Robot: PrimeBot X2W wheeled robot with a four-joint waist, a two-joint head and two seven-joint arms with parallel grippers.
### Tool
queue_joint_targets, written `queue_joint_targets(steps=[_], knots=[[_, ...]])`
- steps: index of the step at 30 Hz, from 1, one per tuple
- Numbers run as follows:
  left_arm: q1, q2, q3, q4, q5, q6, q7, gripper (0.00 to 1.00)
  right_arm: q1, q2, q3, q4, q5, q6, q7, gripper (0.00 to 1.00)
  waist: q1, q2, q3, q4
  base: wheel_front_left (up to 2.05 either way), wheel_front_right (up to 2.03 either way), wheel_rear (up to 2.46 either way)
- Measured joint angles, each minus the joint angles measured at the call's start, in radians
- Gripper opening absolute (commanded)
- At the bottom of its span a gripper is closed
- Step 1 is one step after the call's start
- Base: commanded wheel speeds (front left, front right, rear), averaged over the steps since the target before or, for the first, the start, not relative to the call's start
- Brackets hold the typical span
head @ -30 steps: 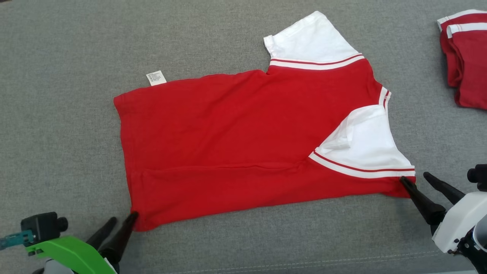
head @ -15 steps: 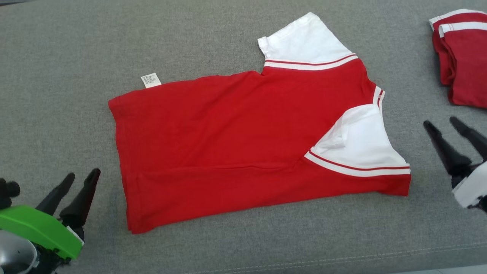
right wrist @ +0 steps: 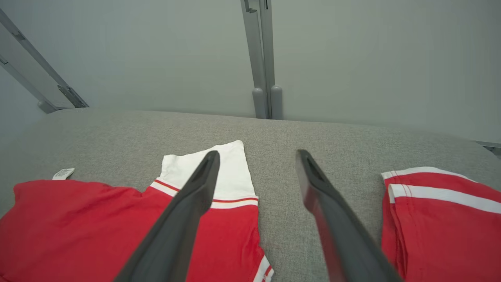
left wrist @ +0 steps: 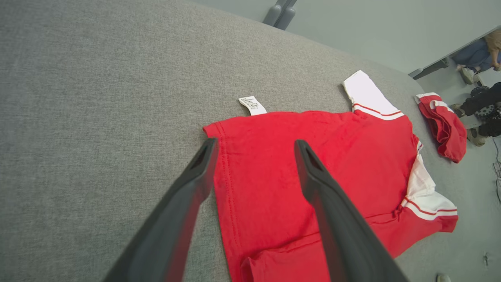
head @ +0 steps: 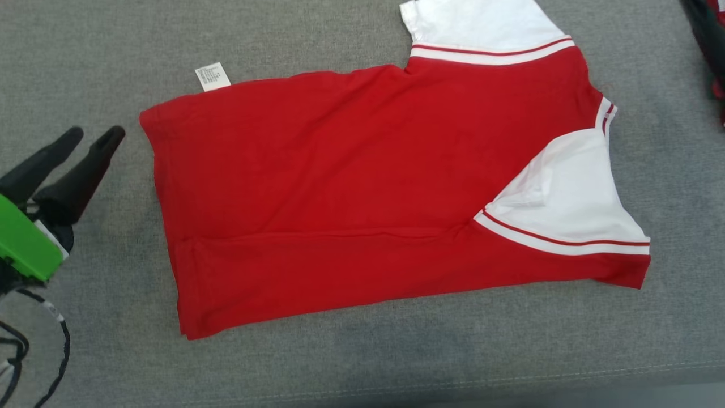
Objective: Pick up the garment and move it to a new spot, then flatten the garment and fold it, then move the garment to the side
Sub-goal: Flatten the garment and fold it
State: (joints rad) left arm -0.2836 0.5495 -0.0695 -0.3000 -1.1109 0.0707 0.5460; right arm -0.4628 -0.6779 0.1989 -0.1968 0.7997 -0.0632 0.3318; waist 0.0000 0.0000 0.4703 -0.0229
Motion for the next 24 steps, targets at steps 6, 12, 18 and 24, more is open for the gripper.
queue_joint_targets(steps=[6, 12, 18, 24], knots=[[-0.156, 0.011, 0.0, 0.013, -0.09, 0.018, 0.118, 1.0, -0.177, -0.017, 0.017, 0.052, -0.017, -0.013, 0.099, 1.0, 0.0, 0.0, 0.081, 0.02, 0.0, 0.0, 0.0], [-0.286, 0.011, -0.003, 0.044, -0.186, 0.027, 0.213, 1.0, -0.331, -0.001, 0.075, 0.11, -0.055, -0.02, 0.176, 1.0, 0.0, 0.0, 0.164, 0.04, 0.0, 0.0, 0.0], [-0.336, 0.001, -0.055, 0.134, -0.217, 0.031, 0.295, 1.0, -0.432, 0.077, 0.166, 0.185, -0.116, -0.026, 0.194, 1.0, 0.0001, 0.0, 0.235, 0.055, 0.0, 0.0, 0.0], [-0.384, 0.001, -0.088, 0.195, -0.23, 0.035, 0.327, 1.0, -0.478, 0.103, 0.193, 0.27, -0.141, -0.027, 0.202, 1.0, 0.0001, 0.0, 0.261, 0.074, 0.0, 0.0, 0.0]])
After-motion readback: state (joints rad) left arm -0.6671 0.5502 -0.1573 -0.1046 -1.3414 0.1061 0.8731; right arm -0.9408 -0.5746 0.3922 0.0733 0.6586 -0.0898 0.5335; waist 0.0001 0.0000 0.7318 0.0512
